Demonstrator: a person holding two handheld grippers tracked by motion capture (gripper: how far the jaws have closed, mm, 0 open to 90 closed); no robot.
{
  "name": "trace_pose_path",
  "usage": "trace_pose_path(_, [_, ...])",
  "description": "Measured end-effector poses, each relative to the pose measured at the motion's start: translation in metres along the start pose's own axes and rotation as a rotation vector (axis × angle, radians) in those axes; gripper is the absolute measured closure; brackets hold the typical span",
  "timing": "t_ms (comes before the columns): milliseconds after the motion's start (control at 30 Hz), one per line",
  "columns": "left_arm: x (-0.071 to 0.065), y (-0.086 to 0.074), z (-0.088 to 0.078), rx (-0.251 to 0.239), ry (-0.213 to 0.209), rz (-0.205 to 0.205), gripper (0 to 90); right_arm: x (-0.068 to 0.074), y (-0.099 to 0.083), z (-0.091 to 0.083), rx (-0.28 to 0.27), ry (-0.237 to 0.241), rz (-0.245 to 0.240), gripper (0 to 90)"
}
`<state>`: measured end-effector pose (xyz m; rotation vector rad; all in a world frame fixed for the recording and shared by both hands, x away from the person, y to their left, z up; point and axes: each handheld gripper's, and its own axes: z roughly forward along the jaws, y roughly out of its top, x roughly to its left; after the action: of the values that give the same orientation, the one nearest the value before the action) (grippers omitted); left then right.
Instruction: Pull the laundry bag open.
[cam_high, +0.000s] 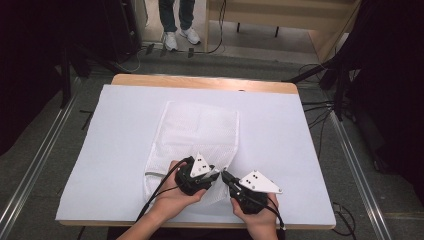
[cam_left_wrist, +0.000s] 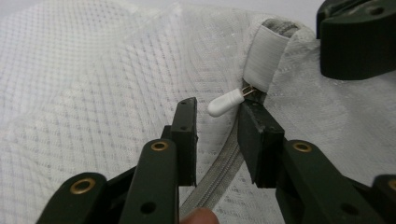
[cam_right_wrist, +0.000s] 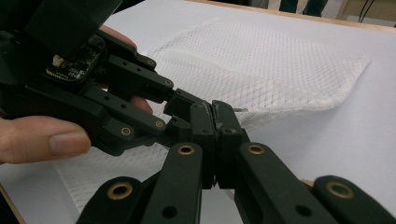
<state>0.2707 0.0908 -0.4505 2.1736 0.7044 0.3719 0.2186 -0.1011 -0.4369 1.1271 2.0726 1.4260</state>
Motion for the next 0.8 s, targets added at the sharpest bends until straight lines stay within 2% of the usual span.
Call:
trace_pose_path(100, [-0.0005, 0.0005, 0.0024, 0.007, -0.002, 0.031, 73.5, -0.0008, -0.0002, 0.0006, 0.004, 0.001, 0.002, 90.0])
trace_pose_path(200, [-0.0015, 0.0012, 0.0031, 0.005, -0.002, 0.042, 74.4, -0.0009, -0.0003, 0.0009, 0.005, 0.001, 0.001, 90.0])
trace_pose_path(233, [-0.0031, 0.0023, 0.0035, 0.011, 0.01, 0.068, 74.4, -0.0014, 0.0, 0.0004, 0.008, 0.002, 0.006, 90.0])
trace_pose_path(267, [-0.0031, 0.0023, 0.0035, 0.011, 0.01, 0.068, 73.4, -0.0014, 0.0, 0.0004, 0.008, 0.002, 0.006, 90.0])
trace_pose_path(333, [-0.0048, 0.0034, 0.003, 0.017, 0.029, 0.097, 71.8, -0.0027, 0.0, 0.0001, 0.008, 0.0, 0.011, 90.0])
trace_pose_path(400, [-0.0044, 0.0045, 0.0017, 0.008, 0.041, 0.11, 64.8, -0.0043, 0.0005, -0.0006, 0.005, 0.0, 0.019, 90.0])
trace_pose_path(533, [-0.0041, 0.0052, 0.0016, 0.005, 0.04, 0.135, 64.3, -0.0043, 0.0013, -0.001, 0.004, 0.002, 0.025, 90.0])
trace_pose_path(633, [-0.0043, 0.0065, 0.003, 0.008, 0.029, 0.173, 69.9, -0.0047, 0.0018, -0.0011, 0.006, 0.002, 0.024, 90.0])
trace_pose_path(700, [-0.0057, 0.0065, 0.0033, 0.011, 0.027, 0.188, 77.2, -0.0048, 0.0019, -0.0011, 0.007, 0.0, 0.025, 90.0])
trace_pose_path(767, [-0.0094, 0.0066, 0.0065, 0.022, 0.038, 0.223, 78.9, -0.0057, 0.0022, -0.0012, 0.003, -0.002, 0.02, 90.0])
trace_pose_path(800, [-0.0094, 0.0066, 0.0065, 0.022, 0.038, 0.223, 78.6, -0.0056, 0.0021, -0.0011, 0.006, -0.004, 0.02, 90.0])
